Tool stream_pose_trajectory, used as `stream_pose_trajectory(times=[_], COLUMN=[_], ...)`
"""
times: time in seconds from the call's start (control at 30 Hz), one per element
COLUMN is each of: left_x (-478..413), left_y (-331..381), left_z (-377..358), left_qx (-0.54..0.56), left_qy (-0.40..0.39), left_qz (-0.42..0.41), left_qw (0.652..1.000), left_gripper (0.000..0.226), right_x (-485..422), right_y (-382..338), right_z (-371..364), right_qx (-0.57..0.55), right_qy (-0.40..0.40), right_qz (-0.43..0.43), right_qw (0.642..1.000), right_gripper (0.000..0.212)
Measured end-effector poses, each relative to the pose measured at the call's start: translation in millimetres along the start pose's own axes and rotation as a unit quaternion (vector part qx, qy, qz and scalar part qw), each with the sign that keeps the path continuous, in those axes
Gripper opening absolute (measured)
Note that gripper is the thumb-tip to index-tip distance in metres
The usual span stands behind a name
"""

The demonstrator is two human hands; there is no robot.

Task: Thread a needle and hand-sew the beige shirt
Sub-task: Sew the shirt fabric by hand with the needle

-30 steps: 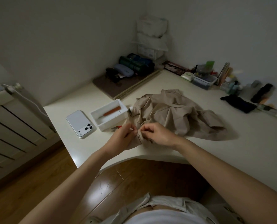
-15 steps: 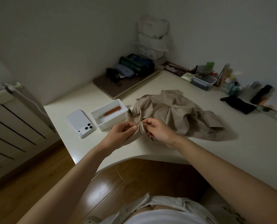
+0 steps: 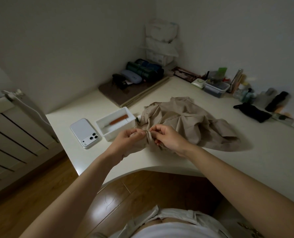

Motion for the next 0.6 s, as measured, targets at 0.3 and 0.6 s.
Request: stream_pose_trajectory(times=[0.3, 0.6], left_x=[-6.7, -12.3], left_y=[-1.6, 3.3], left_z=[1.1, 0.3], left_qx=[0.031, 0.01], left_qy=[0.016, 0.034], left_qz=[0.015, 0.021], left_qw=[0.999, 0.999], left_gripper=[0.02, 0.015], right_x=[-5.6, -10.4], right_y=[-3.1, -1.0], right_z=[5.2, 21.5], right_qx=[0.022, 0.003], right_qy=[0.021, 0.071], right_qz=[0.015, 0.02], right_qw=[0.999, 0.997], right_gripper=[0.012, 0.005])
Point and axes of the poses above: each hand's wrist, its own x-axis away from the middle knuckle, its own z-axis out of the back of the hand, y = z × x, the point moved 9 cm from there along -x, towards the middle knuckle, and after that the axes turned 15 degrees about -x, right-handed, at the moved point
